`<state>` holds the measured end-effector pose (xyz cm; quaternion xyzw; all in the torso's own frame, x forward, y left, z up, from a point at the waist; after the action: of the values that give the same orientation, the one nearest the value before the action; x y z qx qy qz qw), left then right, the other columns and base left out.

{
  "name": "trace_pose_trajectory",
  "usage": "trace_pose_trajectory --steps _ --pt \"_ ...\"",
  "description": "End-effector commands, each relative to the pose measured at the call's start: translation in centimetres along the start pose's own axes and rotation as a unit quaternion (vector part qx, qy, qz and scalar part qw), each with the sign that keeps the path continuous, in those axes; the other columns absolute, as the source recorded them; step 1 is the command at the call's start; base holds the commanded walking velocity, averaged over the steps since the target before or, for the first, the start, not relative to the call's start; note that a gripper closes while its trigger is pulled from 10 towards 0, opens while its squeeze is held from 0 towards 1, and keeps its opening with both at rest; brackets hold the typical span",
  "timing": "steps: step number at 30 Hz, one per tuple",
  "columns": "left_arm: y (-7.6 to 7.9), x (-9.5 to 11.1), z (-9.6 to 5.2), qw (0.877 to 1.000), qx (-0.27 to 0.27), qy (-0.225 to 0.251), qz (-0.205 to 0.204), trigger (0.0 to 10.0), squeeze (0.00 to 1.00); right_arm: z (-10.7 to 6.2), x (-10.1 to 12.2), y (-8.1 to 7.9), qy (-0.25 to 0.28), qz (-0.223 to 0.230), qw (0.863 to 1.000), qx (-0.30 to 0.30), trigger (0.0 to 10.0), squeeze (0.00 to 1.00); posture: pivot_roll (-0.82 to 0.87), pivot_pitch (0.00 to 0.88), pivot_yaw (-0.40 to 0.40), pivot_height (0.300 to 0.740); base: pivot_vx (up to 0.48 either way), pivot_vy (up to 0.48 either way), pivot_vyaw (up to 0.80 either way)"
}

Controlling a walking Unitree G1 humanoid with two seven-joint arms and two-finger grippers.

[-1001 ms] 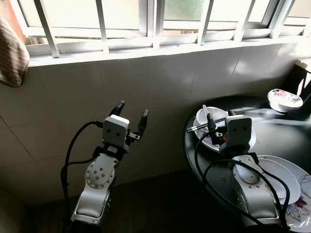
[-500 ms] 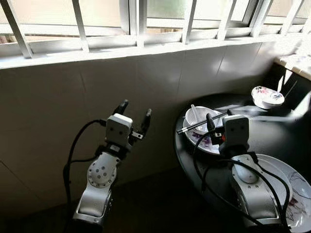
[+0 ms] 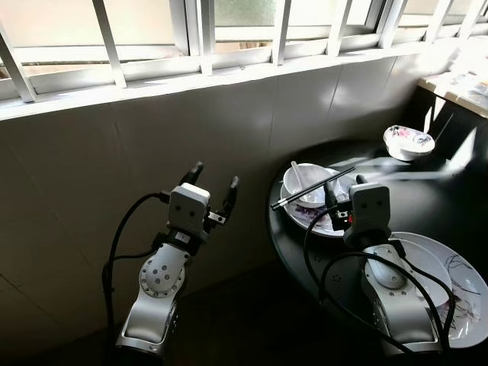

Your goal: Kitchen organization

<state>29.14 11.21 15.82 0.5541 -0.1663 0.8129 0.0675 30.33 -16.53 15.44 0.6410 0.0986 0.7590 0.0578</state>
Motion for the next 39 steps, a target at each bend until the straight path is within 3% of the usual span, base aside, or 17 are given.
trace_pose_trajectory --steps 1,14,21,24,25,27,30,33,35,36,39 --pt "0.1 -0.1 0.1 1.0 -0.007 -0.004 0.002 10.0 0.0 0.2 -0.3 0.2 -0.012 0.0 1.0 -0.001 10.0 0.0 0.03 0.0 -0.022 0.74 0.0 0.0 -0.8" --pt "-0.2 -0.4 0.0 1.0 -0.003 -0.01 0.005 10.0 0.0 0.3 -0.6 0.0 -0.012 -0.031 0.999 0.01 10.0 0.0 0.03 0.0 -0.022 0.74 0.0 0.0 -0.68" --pt "0.4 -0.6 -0.2 1.0 -0.009 -0.017 0.002 10.0 0.0 0.0 -1.0 -0.8 -0.043 -0.022 0.995 0.088 10.0 0.0 0.03 0.0 -0.022 0.74 0.0 0.0 0.0" --pt "0.2 -0.7 -0.1 1.0 -0.008 -0.019 0.001 10.0 0.0 -0.4 -0.7 -0.8 -0.065 -0.044 0.977 0.198 10.0 0.0 0.02 0.0 -0.018 0.74 0.0 0.0 0.0" --pt "0.2 -0.7 -0.1 1.0 -0.008 -0.019 0.001 10.0 0.0 -0.4 -0.7 -0.8 -0.065 -0.044 0.977 0.198 10.0 0.0 0.02 0.0 -0.018 0.74 0.0 0.0 0.0" --pt "0.2 -0.8 0.0 1.0 -0.008 -0.02 0.002 10.0 0.0 -1.1 -0.3 0.2 -0.087 -0.112 0.941 0.307 10.0 0.0 0.01 0.0 -0.018 0.74 0.0 0.0 0.0" --pt "0.2 -0.8 0.1 1.0 -0.008 -0.02 0.002 10.0 0.0 -1.0 -0.2 0.9 -0.09 -0.144 0.932 0.32 10.0 0.0 0.01 0.0 -0.02 0.74 0.0 0.0 0.0" --pt "0.1 -0.8 0.3 1.0 -0.005 -0.019 0.001 10.0 0.0 0.2 1.6 3.6 -0.105 -0.181 0.921 0.329 10.0 0.0 0.01 0.0 -0.025 0.74 0.0 0.0 0.0" --pt "0.1 -0.8 0.3 1.0 -0.004 -0.019 0.001 10.0 0.0 0.1 1.9 4.0 -0.11 -0.19 0.912 0.347 10.0 0.0 0.01 0.0 -0.025 0.74 0.0 0.0 0.0" --pt "0.1 -0.9 0.2 1.0 -0.003 -0.02 0.001 10.0 0.0 -0.2 2.4 4.5 -0.114 -0.199 0.898 0.375 10.0 0.0 0.01 0.0 -0.026 0.74 0.0 0.0 0.0" --pt "0.1 -0.9 0.2 1.0 -0.003 -0.021 0.001 10.0 0.0 -0.3 2.8 5.2 -0.125 -0.198 0.89 0.391 10.0 0.0 0.01 0.0 -0.027 0.74 0.0 0.0 0.0"
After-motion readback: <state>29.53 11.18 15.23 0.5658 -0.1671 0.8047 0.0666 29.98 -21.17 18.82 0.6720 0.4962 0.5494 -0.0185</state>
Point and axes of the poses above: a point about 5 cm out from each wrist's last joint towards the gripper, its own z axis pointing out of the wrist towards the gripper, its own x axis along the axis of the wrist's last joint, y = z × x, the point moved 1 cm from there along z, pointing out of the wrist towards the gripper
